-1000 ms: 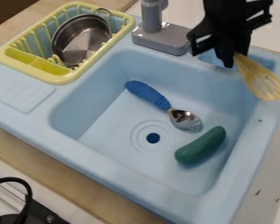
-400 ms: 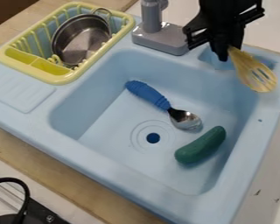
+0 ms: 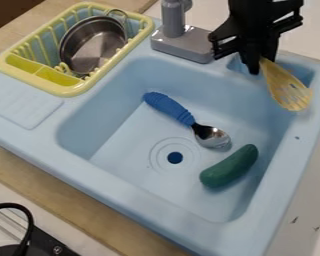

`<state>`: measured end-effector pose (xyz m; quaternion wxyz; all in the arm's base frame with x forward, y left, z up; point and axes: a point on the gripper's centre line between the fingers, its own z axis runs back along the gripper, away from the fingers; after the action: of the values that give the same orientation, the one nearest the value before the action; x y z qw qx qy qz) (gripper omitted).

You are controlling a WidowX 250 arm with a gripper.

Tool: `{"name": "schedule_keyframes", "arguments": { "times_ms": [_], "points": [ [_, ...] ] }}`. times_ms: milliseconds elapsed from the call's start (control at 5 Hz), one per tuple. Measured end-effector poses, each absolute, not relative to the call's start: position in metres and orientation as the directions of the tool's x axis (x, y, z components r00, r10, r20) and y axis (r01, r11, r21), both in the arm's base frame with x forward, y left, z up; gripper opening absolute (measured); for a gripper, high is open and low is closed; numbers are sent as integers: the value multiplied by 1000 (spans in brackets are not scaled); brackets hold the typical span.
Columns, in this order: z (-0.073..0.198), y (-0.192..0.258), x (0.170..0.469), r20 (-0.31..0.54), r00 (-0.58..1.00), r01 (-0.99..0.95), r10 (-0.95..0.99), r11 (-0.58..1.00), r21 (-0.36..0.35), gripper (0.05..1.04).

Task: Moves to grab the wooden paddle to place it on the right side of the slab

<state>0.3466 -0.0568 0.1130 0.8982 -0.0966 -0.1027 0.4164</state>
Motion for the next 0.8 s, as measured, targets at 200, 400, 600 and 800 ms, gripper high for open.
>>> {"name": "schedule_keyframes", "arguments": {
  "times_ms": [200,400,600,800],
  "points": [
    [112,-54,346,107,643,-720,758,647,-253,341],
    [112,-53,350,113,634,-726,765,639,-256,619],
    [114,-54,351,122,634,-723,763,642,-257,885],
    [116,-55,351,129,638,-717,759,647,-259,989]
  ]
}}
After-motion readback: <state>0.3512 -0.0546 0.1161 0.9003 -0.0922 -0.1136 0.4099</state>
